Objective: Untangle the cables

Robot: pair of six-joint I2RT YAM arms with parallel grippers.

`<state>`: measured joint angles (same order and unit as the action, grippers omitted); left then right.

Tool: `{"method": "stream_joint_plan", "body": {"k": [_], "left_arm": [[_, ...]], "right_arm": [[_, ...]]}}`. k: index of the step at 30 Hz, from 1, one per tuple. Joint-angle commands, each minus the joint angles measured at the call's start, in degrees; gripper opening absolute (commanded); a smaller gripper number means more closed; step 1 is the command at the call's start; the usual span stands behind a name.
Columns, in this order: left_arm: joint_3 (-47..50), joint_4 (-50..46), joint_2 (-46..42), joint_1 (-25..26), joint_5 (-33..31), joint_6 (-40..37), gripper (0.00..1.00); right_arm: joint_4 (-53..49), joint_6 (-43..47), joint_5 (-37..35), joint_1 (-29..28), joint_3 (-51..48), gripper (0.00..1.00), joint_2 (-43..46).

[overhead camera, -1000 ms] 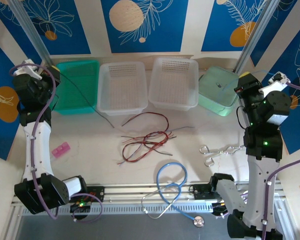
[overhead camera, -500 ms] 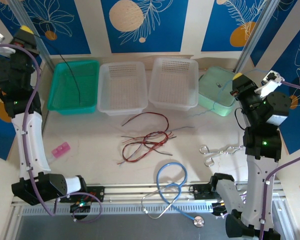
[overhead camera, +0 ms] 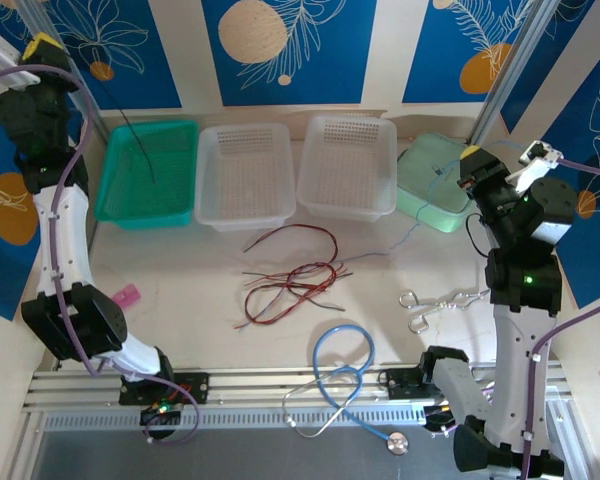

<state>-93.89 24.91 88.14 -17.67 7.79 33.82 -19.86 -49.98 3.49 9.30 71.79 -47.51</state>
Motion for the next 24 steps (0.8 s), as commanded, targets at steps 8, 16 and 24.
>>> {"method": "stream_joint_plan", "body": {"k": [8,16,24], "left_arm": [[14.6,2.4,-2.6,2.2,-8.7,-13.1,0.0],[22.5,-1.4,1.4,3.8,-5.5,-6.3,0.0],[16.6,-22.2,10.6,5.1,-11.4,-4.5,0.0]], "right_arm": [[2.5,0.0,-1.7,-6.0,-1.5,0.0,0.4],[1.0,3.4,-2.6,-9.6,0.5,0.0,-0.8],[0.5,5.6,-3.8,-9.8,-0.2,0.0,1.0]]}}
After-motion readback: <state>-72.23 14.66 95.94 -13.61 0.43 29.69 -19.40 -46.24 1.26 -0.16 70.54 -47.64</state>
